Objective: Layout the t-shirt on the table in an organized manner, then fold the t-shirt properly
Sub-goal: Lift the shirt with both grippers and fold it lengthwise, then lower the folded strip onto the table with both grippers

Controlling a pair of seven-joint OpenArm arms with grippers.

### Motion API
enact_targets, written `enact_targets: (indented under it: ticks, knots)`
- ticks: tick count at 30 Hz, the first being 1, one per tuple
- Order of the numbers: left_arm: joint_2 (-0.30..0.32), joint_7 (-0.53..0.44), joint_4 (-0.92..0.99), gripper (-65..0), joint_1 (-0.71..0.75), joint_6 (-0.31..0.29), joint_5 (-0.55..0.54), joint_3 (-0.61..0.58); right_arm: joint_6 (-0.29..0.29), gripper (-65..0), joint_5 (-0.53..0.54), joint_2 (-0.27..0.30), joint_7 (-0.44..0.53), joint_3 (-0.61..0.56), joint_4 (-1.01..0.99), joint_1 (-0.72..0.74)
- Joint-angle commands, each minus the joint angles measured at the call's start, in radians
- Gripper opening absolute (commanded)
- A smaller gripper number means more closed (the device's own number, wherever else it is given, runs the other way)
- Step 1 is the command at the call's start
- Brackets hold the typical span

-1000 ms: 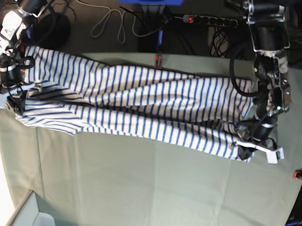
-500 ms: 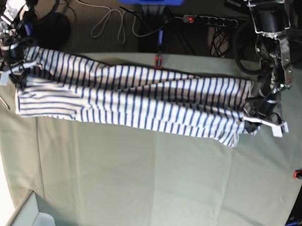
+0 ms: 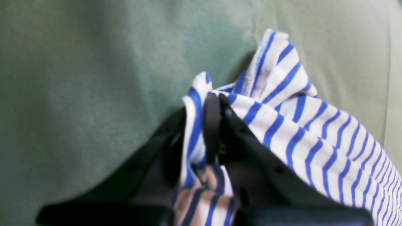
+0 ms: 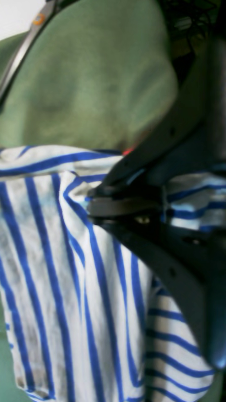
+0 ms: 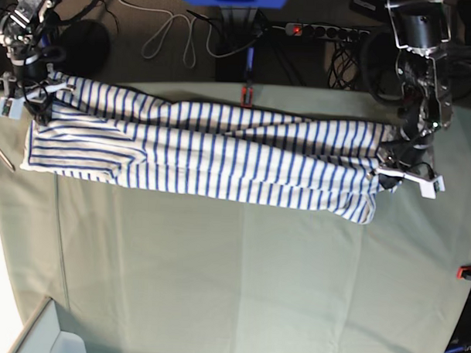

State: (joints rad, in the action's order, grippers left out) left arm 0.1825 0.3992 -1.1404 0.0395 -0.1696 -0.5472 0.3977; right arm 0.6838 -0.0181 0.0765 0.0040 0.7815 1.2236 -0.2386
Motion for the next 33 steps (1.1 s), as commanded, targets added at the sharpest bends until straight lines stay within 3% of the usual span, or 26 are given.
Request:
enact_targets:
  ticks: [1, 15, 18, 21, 24, 28, 33]
  knots:
    - [0.015, -0.016, -0.017, -64.9, -0.003, 0.000, -0.001, 0.007, 0.014, -65.0, 0.014, 0.013, 0.024, 0.008, 0.011, -0.014]
    - [0.015, -0.010, -0.016, -63.9, -0.006, 0.000, -0.001, -0.001, 0.014, -65.0, 0.013, 0.010, 0.015, 0.002, 0.003, -0.014]
    - [0.015, -0.010, -0.016, -55.7, -0.003, 0.000, -0.001, -0.003, 0.014, -55.7, 0.013, 0.010, 0.015, 0.000, 0.003, -0.015]
    - [0.015, 0.011, -0.030, -41.3, 0.023, 0.000, -0.001, 0.000, 0.014, -44.4, 0.013, 0.010, 0.015, 0.000, 0.003, -0.023]
    - [0.015, 0.085, -0.085, -27.8, 0.032, 0.000, -0.003, 0.007, 0.014, -37.8, 0.013, 0.010, 0.020, -0.001, 0.006, -0.035]
    - [0.008, 0.157, -0.197, -16.8, 0.055, 0.000, -0.003, 0.042, 0.014, -36.6, 0.013, 0.012, 0.021, -0.001, 0.006, -0.034]
    - [0.004, 0.162, -0.195, -13.5, 0.046, 0.000, -0.001, 0.079, 0.014, -36.6, 0.013, 0.010, 0.021, 0.000, 0.006, -0.032]
